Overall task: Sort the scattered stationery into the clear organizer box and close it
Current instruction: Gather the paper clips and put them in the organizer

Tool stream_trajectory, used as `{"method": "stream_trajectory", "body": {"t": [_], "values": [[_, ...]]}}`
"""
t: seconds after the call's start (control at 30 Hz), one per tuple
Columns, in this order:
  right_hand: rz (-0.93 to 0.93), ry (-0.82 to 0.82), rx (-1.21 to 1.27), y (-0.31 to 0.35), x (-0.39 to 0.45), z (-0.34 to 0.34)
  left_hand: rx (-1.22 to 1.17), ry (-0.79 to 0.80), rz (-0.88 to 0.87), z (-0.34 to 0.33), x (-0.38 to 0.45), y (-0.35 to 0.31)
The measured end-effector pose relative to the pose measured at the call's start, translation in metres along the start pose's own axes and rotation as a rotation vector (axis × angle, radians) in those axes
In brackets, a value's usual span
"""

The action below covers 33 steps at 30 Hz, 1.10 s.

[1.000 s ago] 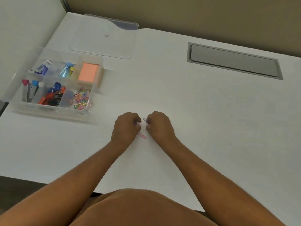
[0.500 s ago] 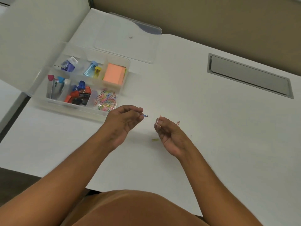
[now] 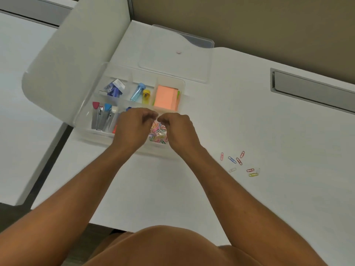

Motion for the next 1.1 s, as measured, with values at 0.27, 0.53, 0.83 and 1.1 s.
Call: {"method": "stream_trajectory", "body": {"t": [0.27,0.53,0.83,1.1], "values": [[-0.183,-0.364,0.199,-0.063,-0.059,0.058,0.069,-0.006,-0.478,-0.034,-0.047,-0.069],[-0.853,-0.342,0.093,-0.234,-0.202,0.122,0.284,0.529,-0.725,-0.192,-0.104,-0.056],[-0.487,-0.411,0.161,-0.207,-0.152,0.086,0.317,0.3,-0.793,-0.223,-0.085,-0.081],[-0.194,0.122,-0.1,-0.231,-0.143,0.096,0.557,0.435,-0.706,-0.235,-0.088,-0.081]]}}
Point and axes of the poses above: each hand's wrist, its own x-axis towards the middle knuckle, its own z-axis out of the back of the hand, y = z × x, the point moved 6 cm from there along x, towards the middle knuckle, and after that the axes turned 3 degrees about x, right-handed, at the moved point
